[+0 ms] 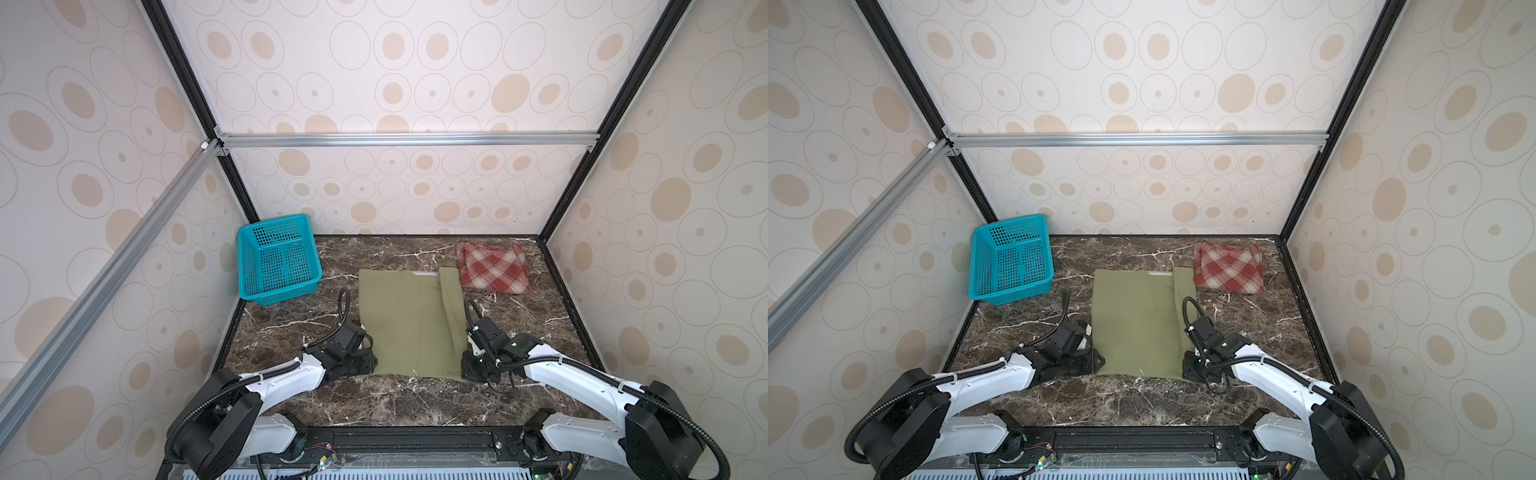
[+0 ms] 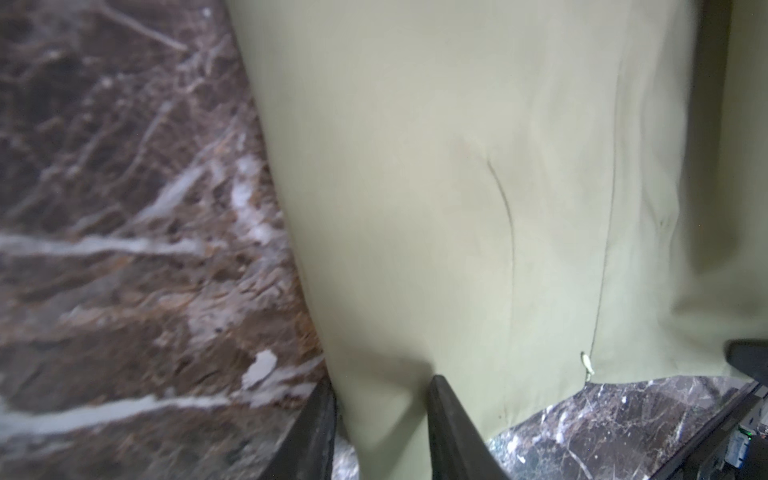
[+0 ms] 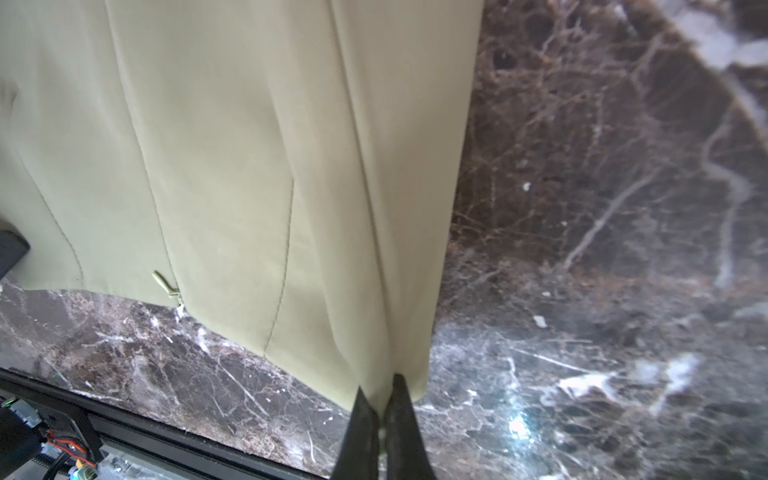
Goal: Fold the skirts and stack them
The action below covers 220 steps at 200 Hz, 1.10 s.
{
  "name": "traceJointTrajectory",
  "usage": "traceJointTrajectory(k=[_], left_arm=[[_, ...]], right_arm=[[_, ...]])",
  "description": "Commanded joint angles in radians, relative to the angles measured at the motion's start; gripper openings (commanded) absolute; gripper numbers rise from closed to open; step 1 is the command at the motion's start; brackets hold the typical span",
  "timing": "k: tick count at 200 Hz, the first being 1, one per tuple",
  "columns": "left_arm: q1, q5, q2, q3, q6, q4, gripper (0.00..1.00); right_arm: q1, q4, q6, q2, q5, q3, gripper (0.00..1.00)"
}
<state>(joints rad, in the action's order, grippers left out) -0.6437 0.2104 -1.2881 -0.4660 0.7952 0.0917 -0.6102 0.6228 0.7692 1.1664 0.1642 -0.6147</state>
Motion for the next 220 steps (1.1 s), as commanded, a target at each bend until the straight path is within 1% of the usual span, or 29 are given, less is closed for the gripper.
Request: traceJointTrajectory(k=[1, 29, 45, 59, 72, 100, 163, 170, 176, 188, 200, 209, 220], left_arm=[[-0.013, -0.001, -0.033, -0.002, -0.012, 0.048, 0.36], [-0.021, -0.001, -0.007, 0.008, -0.014, 0.094, 0.40], [-0.024, -0.004, 0.022, 0.026, -0.004, 0.112, 0.46], [-0.025, -0.002, 0.041, 0.042, 0.007, 0.119, 0.48], [-0.029, 0.001, 0.053, 0.055, 0.020, 0.116, 0.48], [-0.047, 0.014, 0.047, 0.063, 0.038, 0.085, 0.43], [-0.112, 0.028, -0.040, 0.059, 0.057, 0.020, 0.40], [-0.116, 0.027, -0.048, 0.058, 0.058, 0.014, 0.38], [-0.119, 0.019, -0.058, 0.056, 0.058, 0.015, 0.34], [-0.120, 0.004, -0.065, 0.056, 0.062, 0.019, 0.20], [-0.119, -0.025, -0.057, 0.049, 0.066, 0.043, 0.00], [-0.119, -0.060, -0.038, 0.030, 0.065, 0.075, 0.00], [-0.117, -0.128, -0.009, -0.020, 0.051, 0.148, 0.00]], right_arm=[[0.009, 0.058, 0.000, -0.031, -0.028, -0.016, 0.00], [0.019, 0.083, -0.004, -0.057, -0.043, -0.036, 0.00], [0.026, 0.081, -0.002, -0.063, -0.041, -0.045, 0.00], [0.029, 0.077, -0.006, -0.057, -0.034, -0.054, 0.00], [0.033, 0.074, -0.010, -0.047, -0.027, -0.062, 0.00], [0.035, 0.067, -0.018, -0.025, -0.014, -0.076, 0.00], [0.052, 0.076, -0.025, -0.038, -0.021, -0.088, 0.00], [0.054, 0.073, -0.024, -0.036, -0.016, -0.089, 0.00], [0.053, 0.070, -0.024, -0.037, -0.012, -0.090, 0.00], [0.055, 0.068, -0.026, -0.036, -0.005, -0.096, 0.00], [0.059, 0.067, -0.033, -0.036, -0.002, -0.108, 0.00], [0.065, 0.066, -0.041, -0.037, 0.003, -0.126, 0.00], [0.079, 0.061, -0.054, -0.035, 0.011, -0.159, 0.00]])
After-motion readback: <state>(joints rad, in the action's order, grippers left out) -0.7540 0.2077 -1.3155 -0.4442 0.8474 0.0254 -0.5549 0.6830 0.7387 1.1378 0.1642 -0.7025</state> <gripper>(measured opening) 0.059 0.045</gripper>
